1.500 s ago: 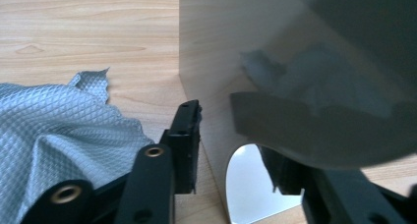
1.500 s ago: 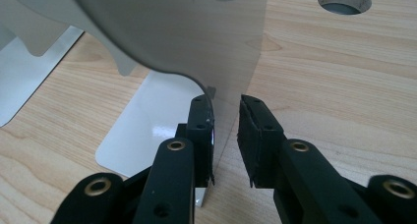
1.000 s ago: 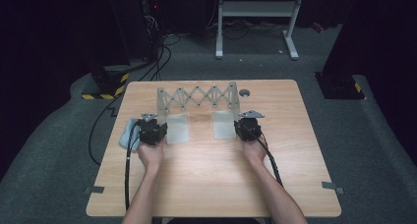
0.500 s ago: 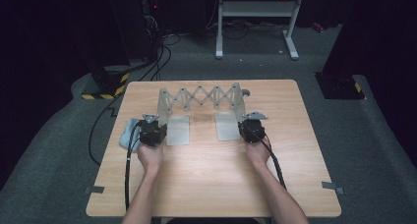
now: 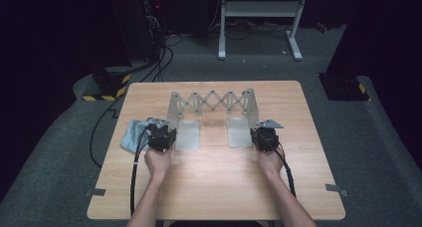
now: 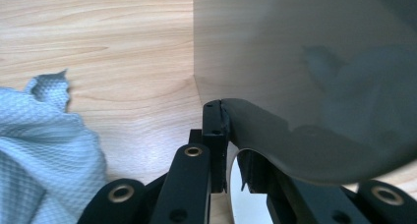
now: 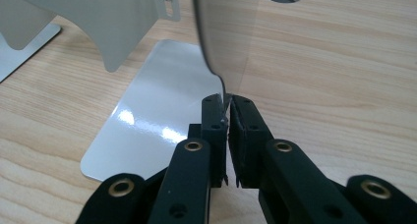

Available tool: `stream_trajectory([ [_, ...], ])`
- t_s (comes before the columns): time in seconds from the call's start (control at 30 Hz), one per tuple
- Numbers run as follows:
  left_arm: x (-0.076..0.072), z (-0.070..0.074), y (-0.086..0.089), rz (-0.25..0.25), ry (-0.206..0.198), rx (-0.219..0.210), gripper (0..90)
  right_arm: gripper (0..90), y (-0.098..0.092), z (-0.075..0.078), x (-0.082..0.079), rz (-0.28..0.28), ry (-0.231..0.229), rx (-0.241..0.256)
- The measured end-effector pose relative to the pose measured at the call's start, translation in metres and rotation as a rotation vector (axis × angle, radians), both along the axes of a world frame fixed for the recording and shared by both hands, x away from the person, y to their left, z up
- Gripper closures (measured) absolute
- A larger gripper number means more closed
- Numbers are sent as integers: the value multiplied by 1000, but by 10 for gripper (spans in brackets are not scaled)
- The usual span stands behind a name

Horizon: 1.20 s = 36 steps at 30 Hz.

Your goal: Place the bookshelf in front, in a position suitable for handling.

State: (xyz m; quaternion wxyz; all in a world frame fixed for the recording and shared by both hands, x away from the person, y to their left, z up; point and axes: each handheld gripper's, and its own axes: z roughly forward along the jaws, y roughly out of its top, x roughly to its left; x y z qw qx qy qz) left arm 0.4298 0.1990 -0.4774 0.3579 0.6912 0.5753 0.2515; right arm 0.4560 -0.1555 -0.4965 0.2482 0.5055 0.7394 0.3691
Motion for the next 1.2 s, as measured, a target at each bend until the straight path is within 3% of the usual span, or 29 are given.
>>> stream_trajectory([
  [0.73,-27,-2,-25,-86,-14,-13,805,844,-33,0,-38,-8,1,4],
  [1.2,-41,-1,-38,-104,-13,-10,802,844,-49,2,-58,-8,9,-4],
])
